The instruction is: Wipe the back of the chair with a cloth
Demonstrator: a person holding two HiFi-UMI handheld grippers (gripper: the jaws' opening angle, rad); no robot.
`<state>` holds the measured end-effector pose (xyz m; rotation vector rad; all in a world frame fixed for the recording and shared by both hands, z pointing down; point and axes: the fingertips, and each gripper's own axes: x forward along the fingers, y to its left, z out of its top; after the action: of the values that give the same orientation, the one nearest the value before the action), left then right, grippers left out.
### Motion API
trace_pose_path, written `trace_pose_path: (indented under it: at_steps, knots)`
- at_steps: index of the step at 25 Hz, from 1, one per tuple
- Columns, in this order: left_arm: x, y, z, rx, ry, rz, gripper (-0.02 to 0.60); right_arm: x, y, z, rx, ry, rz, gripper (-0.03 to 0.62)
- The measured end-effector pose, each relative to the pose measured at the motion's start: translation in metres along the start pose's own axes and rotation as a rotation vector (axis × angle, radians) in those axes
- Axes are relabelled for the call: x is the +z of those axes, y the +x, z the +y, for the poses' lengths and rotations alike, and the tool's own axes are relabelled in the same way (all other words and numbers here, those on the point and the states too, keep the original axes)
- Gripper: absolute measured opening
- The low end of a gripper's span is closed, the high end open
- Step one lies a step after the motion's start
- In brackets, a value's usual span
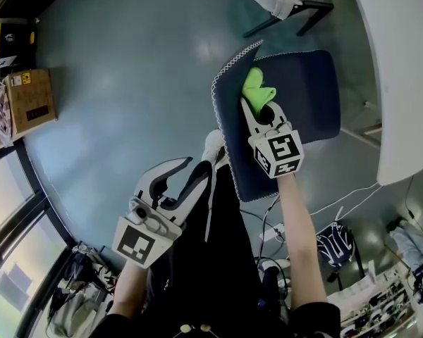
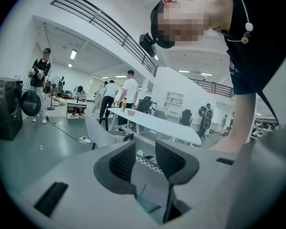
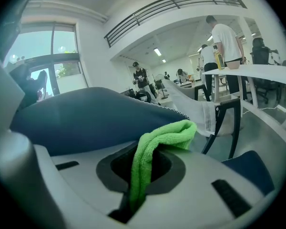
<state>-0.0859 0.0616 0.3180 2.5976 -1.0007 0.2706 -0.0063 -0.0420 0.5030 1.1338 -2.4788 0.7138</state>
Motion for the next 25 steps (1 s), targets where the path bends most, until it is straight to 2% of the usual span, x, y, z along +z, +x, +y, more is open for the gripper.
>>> trace_pose_path:
  at_steps: [9, 17, 25]
  knots:
    - [-0.001, 0.013, -0.009, -0.032, 0.003, 0.008, 0.132, -0.017, -0.032, 0.019, 0.087, 0.068, 0.02, 0.018]
    - [0.0, 0.018, -0.013, -0.048, 0.008, 0.011, 0.132, -0.049, -0.064, 0.036, 0.136, 0.047, 0.097, 0.018]
    - [0.0, 0.025, -0.025, -0.059, 0.02, 0.014, 0.132, -0.063, -0.083, 0.044, 0.175, 0.033, 0.142, 0.018]
